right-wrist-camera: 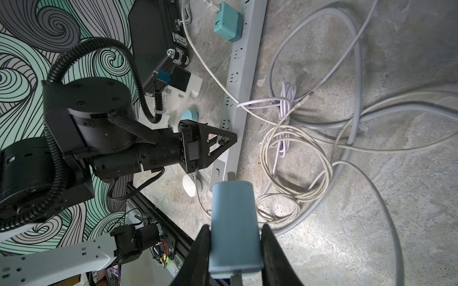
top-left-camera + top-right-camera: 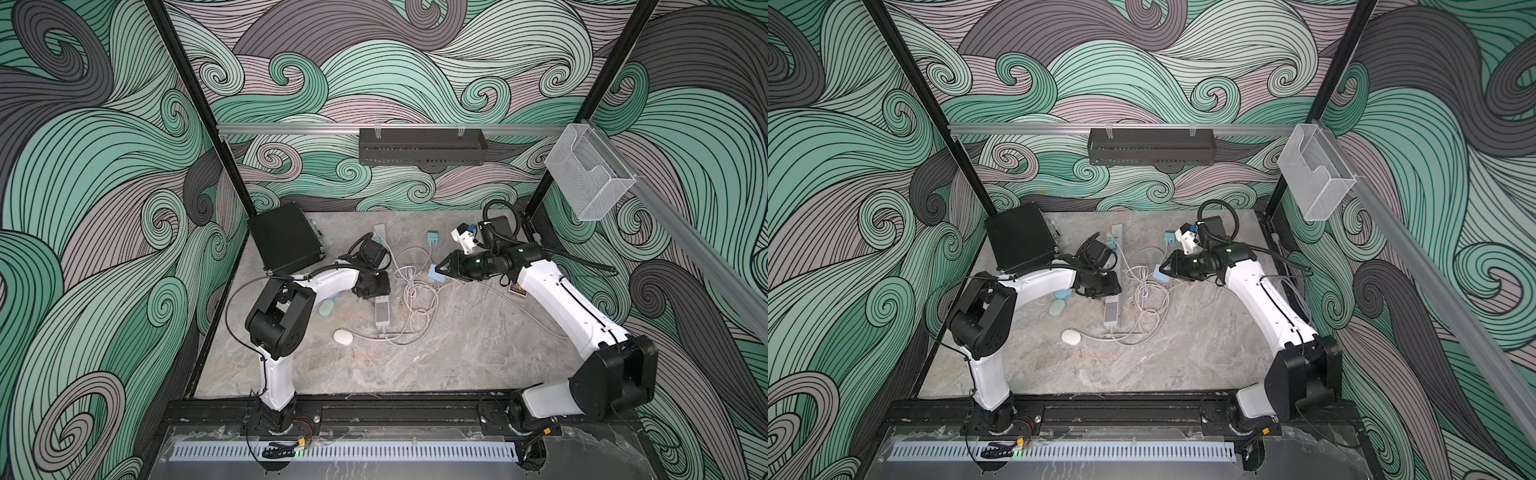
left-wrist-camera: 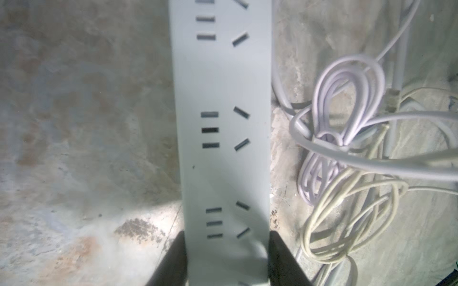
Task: Charge the bluetooth headset
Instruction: Adjust the socket at the center of the board, then insert the plug into the socket.
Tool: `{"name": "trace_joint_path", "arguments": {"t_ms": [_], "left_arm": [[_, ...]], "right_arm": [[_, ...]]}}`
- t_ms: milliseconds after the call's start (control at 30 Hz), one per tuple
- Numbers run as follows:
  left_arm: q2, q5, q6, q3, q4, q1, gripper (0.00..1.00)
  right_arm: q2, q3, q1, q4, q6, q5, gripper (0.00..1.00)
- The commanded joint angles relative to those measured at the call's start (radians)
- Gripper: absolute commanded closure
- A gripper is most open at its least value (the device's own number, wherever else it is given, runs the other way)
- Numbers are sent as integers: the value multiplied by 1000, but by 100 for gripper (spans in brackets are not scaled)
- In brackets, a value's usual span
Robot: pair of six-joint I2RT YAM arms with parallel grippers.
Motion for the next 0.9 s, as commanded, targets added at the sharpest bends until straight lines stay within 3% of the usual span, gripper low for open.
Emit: {"name": "trace_joint_path", "arguments": {"t_ms": [0, 100, 300, 367, 667, 867], "left_arm": [[2, -18, -3, 28, -5, -9, 84], [28, -10, 0, 26, 2, -13, 82], [11, 59, 0, 4, 52, -16, 46], [-31, 55, 7, -7, 47, -13, 40], [-369, 64, 60, -154, -51, 89, 34], [-514, 150, 143, -290, 7, 213, 40]], "right_arm": [[-20, 2, 12, -21, -13, 40, 95], [-23, 5, 16, -25, -16, 50, 95], [-10, 29, 43, -64, -40, 99, 96], [8, 60, 71, -102, -61, 150, 96], [139, 195, 233, -204, -57, 295, 96], [282, 325, 328, -255, 1, 307, 96]]}}
